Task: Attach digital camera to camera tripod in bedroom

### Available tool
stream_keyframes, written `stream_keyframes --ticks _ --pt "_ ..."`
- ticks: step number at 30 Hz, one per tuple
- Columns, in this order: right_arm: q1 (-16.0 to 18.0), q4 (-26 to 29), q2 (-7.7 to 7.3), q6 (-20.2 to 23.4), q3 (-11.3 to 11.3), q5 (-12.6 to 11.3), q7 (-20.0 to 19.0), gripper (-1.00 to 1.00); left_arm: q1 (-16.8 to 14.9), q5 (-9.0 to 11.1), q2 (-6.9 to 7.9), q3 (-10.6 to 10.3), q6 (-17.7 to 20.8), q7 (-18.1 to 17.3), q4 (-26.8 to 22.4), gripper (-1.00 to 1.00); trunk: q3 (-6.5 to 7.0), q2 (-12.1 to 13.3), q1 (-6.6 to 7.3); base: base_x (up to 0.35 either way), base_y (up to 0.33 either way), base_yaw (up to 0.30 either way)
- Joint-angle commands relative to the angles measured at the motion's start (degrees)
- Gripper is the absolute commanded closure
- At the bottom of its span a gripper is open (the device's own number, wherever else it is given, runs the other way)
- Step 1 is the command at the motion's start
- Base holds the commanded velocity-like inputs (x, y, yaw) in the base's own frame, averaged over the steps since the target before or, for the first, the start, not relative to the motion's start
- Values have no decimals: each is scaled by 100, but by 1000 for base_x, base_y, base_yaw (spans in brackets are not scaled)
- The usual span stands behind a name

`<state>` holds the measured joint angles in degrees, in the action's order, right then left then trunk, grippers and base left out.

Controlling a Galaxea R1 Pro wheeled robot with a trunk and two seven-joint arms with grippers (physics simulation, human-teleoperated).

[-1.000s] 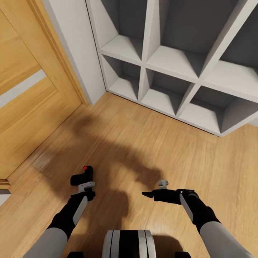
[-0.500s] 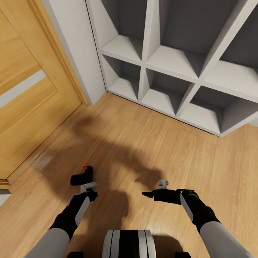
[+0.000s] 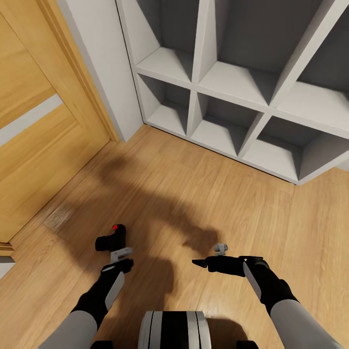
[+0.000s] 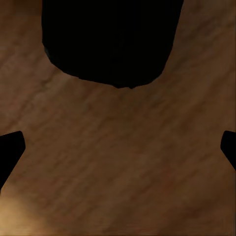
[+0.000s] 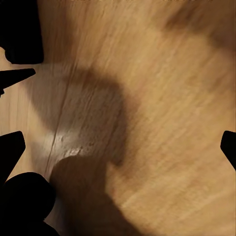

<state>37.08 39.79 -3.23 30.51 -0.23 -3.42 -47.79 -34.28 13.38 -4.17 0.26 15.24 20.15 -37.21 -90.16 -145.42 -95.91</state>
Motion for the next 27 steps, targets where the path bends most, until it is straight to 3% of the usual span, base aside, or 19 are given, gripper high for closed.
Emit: stream_keyframes --ticks 1,11,27 --pt "1 3 -1 48 -3 -35 -6 -100 0 37 5 -46 -157 25 61 -100 -3 -1 1 0 0 0" --pt "1 3 -2 46 -4 -42 -10 -100 0 27 40 -666 -965 18 494 -100 -3 -1 1 0 0 0" --pt "1 -3 -2 50 -4 -44 -9 -100 0 17 108 -798 -1217 12 662 -100 -3 -1 1 0 0 0"
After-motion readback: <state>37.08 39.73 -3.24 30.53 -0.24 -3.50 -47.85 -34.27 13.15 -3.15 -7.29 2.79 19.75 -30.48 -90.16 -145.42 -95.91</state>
